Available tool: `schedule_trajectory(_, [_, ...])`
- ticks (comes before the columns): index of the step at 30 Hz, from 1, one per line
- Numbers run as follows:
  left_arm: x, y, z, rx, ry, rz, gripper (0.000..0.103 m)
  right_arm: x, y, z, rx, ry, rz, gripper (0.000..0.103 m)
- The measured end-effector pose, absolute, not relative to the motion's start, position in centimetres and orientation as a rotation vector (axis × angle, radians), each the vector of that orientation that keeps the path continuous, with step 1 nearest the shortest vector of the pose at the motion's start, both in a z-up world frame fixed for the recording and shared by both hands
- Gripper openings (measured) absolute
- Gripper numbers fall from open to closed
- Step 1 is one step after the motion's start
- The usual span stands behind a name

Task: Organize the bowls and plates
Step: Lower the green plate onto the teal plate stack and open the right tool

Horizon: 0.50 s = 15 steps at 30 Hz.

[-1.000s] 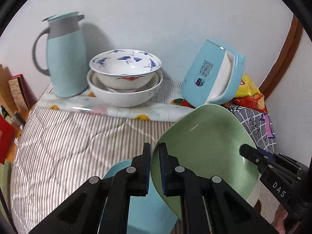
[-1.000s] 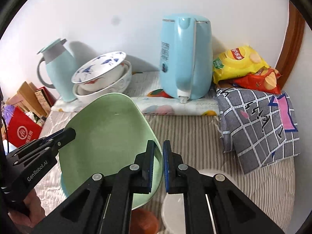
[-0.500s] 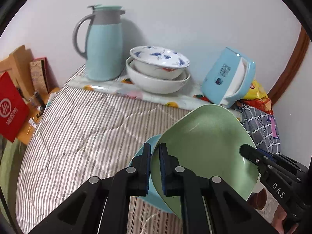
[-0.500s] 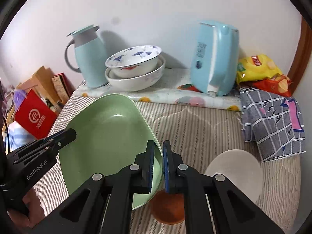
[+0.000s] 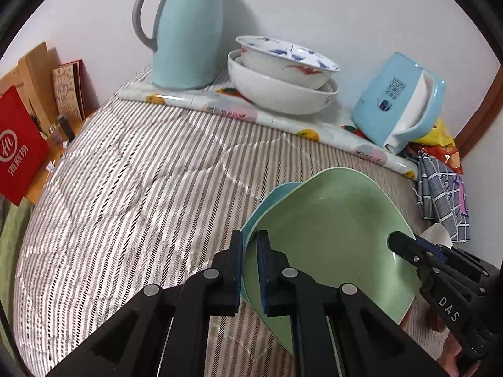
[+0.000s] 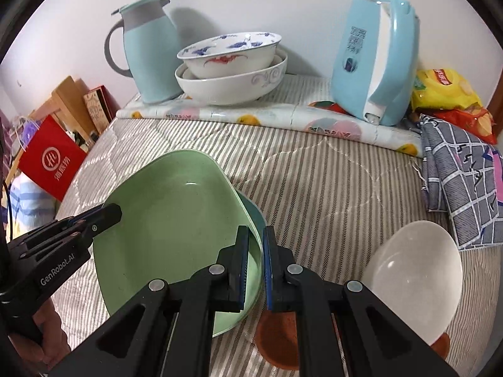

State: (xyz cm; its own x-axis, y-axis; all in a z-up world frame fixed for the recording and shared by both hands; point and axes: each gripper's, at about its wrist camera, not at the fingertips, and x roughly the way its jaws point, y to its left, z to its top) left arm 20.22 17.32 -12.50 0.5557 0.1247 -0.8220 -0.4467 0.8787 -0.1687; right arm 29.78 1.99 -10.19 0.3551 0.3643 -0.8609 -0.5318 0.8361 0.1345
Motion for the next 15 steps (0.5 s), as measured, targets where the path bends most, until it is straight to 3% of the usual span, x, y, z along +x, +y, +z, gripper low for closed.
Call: schedule_trajectory(15, [21.3,17.7,-14.3,-0.361,0.968,0.356,0.009,32.1,3.9,-12.8,-0.267,1.073,0.620,0.010])
